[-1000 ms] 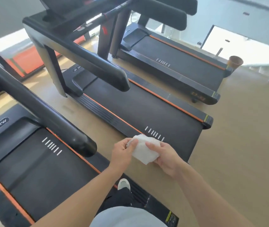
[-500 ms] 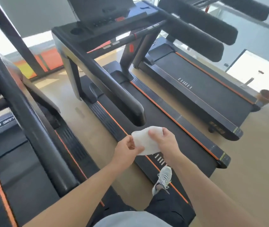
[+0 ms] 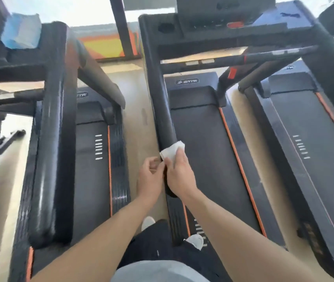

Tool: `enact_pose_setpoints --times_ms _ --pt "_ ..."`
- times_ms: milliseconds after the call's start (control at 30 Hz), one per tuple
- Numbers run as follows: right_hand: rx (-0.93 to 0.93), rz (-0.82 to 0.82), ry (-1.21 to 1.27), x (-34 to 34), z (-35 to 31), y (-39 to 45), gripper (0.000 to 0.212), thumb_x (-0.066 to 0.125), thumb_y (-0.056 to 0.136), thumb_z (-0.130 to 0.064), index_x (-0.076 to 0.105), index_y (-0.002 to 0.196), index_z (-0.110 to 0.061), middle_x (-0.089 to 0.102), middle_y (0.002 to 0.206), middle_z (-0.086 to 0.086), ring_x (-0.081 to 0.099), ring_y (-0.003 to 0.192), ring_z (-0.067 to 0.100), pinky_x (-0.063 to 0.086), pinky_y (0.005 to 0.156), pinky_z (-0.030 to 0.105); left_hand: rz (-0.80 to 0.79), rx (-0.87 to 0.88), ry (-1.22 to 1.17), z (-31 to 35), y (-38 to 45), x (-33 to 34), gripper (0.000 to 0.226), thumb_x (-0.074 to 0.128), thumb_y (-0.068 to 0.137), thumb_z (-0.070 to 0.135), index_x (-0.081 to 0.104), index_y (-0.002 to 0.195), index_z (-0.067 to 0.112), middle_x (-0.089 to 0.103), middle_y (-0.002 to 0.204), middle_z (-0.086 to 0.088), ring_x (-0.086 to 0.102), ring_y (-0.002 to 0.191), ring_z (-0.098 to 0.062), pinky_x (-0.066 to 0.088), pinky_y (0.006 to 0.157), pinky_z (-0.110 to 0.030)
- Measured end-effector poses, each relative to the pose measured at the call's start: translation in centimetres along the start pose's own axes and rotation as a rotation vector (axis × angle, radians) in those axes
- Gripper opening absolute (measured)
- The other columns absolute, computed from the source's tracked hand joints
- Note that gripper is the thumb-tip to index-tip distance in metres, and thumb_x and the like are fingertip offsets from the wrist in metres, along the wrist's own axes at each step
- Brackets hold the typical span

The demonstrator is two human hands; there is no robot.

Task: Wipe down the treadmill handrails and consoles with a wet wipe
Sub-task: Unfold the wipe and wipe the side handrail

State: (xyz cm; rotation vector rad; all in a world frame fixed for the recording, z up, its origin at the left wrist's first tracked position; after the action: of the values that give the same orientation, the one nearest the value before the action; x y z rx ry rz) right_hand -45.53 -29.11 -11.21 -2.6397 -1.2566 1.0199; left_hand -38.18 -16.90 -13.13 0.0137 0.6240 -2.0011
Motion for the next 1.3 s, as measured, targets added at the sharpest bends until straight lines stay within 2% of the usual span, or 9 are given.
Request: enact_pose_setpoints --times_ms 100,367,467,533,733,833,1033,1133,1300 --pt "0.081 -0.082 0.045 1.1 0.3 4.6 0.066 0.038 0.108 -0.039 0.011 0.160 -0.009 0.029 0.162 0.007 0.033 0.147 0.026 0.031 0.116 0.035 0.002 -0.054 -0.050 -0.6 1.6 0.8 0.021 0.068 0.095 0.033 0.065 0.116 0.031 0.071 0.108 0.012 0.067 0.102 -0.008 0.053 0.099 -0.039" --pt "-0.189 -0.174 0.001 2.0 -5.4 14.6 0.063 0.038 0.103 -0.043 0.010 0.154 -0.017 0.023 0.158 0.000 0.031 0.143 0.024 0.035 0.113 0.045 0.058 -0.160 -0.260 -1.2 9.2 1.6 0.027 0.058 0.089 0.057 0.075 0.103 0.041 0.076 0.105 0.011 0.069 0.108 -0.016 0.051 0.103 -0.049" --pt "-0.230 -0.240 -0.212 2.8 -7.0 19.2 0.071 0.030 0.110 -0.034 -0.015 0.161 -0.014 -0.019 0.169 0.003 -0.012 0.156 0.022 0.004 0.128 0.042 0.069 -0.179 -0.304 -2.1 12.2 2.7 0.051 0.056 0.078 0.070 0.074 0.113 0.038 0.075 0.111 0.013 0.067 0.113 -0.014 0.048 0.106 -0.050" --pt "-0.404 -0.247 -0.405 3.3 -9.1 21.3 0.064 0.026 0.110 -0.025 -0.006 0.162 -0.007 -0.019 0.169 0.007 -0.022 0.154 0.028 -0.008 0.127 0.043 0.081 -0.189 -0.307 -1.7 13.0 2.7 0.051 0.053 0.078 0.071 0.074 0.113 0.040 0.075 0.111 0.015 0.066 0.114 -0.013 0.047 0.107 -0.050" --pt "-1.044 -0.451 -0.733 4.0 -11.4 21.8 0.042 0.033 0.105 -0.031 0.068 0.122 -0.017 0.057 0.141 0.000 0.023 0.151 0.033 0.007 0.126 0.045 0.131 -0.246 -0.321 -1.6 12.6 1.9 0.036 0.053 0.082 0.065 0.079 0.098 0.044 0.077 0.106 0.008 0.070 0.108 -0.018 0.048 0.106 -0.049" --pt "-1.257 -0.555 -0.751 4.3 -12.0 19.0 0.037 0.038 0.104 -0.031 0.072 0.106 -0.016 0.070 0.107 -0.004 0.051 0.130 0.028 0.016 0.122 0.036 0.210 -0.298 -0.236 -1.0 11.3 1.2 0.029 0.055 0.099 0.039 0.080 0.083 0.039 0.078 0.097 0.012 0.071 0.102 -0.014 0.051 0.101 -0.039" --pt "-1.576 -0.976 -0.819 3.1 -7.9 12.8 0.054 0.022 0.108 -0.044 0.053 0.147 -0.023 0.056 0.147 -0.005 0.042 0.141 0.022 0.018 0.123 0.040 0.514 -0.432 0.061 1.7 7.0 0.9 0.028 0.053 0.101 0.019 0.080 0.098 0.026 0.075 0.097 0.008 0.065 0.093 -0.018 0.040 0.074 -0.026" --pt "-1.563 -0.902 -0.741 3.4 -11.5 19.1 0.049 0.025 0.108 -0.039 0.067 0.131 -0.026 0.066 0.132 -0.007 0.054 0.128 0.022 0.027 0.113 0.035 0.592 -0.529 0.156 2.4 5.7 1.0 0.027 0.053 0.102 0.033 0.080 0.103 0.028 0.075 0.117 0.003 0.065 0.111 -0.027 0.046 0.084 -0.031" --pt "-1.456 -0.619 -0.819 3.9 -17.2 31.9 0.051 0.026 0.100 -0.034 0.073 0.115 -0.021 0.071 0.114 0.002 0.058 0.116 0.030 0.029 0.103 0.036 0.659 -0.588 0.295 3.7 4.6 2.0 0.044 0.043 0.105 0.037 0.069 0.075 0.020 0.074 0.098 -0.012 0.062 0.094 -0.036 0.046 0.081 -0.037"
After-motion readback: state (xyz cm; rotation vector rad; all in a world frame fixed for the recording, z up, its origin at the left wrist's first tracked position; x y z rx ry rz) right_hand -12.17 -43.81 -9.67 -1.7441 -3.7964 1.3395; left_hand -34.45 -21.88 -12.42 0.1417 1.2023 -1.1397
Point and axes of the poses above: each hand's wrist, its own y-axis towards the middle knuckle, its own x-axis out of the palm, z = x × y, the point moved 10 cm from there along y, towards the middle knuckle
